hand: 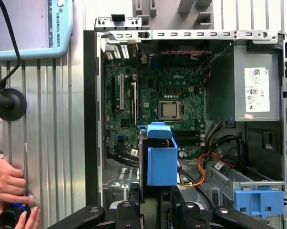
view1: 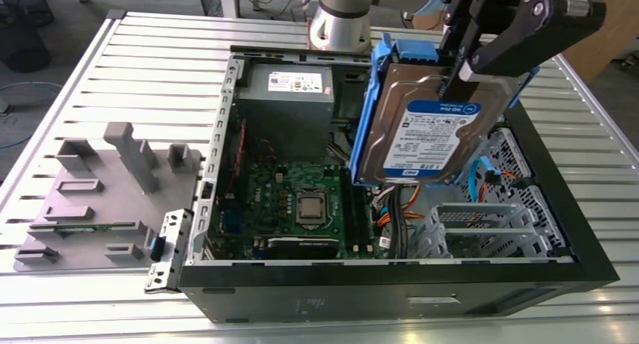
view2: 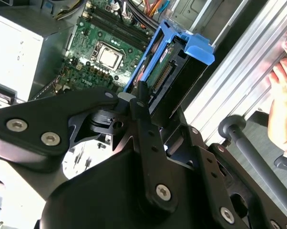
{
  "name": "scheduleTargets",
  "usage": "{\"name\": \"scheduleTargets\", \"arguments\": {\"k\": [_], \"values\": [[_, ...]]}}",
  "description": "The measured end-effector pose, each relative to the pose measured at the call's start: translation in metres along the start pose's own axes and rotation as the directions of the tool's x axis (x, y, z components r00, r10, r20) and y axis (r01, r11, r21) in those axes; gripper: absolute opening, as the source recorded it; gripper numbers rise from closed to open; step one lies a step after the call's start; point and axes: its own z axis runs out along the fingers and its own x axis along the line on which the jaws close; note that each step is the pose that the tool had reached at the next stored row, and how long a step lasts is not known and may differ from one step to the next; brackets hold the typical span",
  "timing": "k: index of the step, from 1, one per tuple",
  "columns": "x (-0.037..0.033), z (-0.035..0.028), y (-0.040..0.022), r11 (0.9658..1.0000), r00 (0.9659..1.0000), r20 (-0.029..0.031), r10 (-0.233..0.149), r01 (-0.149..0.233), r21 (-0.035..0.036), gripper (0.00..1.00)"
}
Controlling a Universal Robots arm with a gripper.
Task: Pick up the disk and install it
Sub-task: 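Pick up the disk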
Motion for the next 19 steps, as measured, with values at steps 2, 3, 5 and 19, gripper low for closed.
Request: {"name": "scheduleTargets", "arguments": {"k": [2,3,5,19], "values": [[0.0001,0.0015,-0.0013,1.0,1.0,0.0002,0.002,-0.002,0.0,0.35],[0.0002,0.0016,-0.0013,1.0,1.0,0.0001,0.002,-0.002,0.0,0.35],[0.0002,0.0016,-0.0013,1.0,1.0,0.0,0.002,-0.002,0.0,0.35],[0.0005,0.0119,-0.0015,1.0,1.0,0.0002,0.002,-0.002,0.0001,0.35]]}}
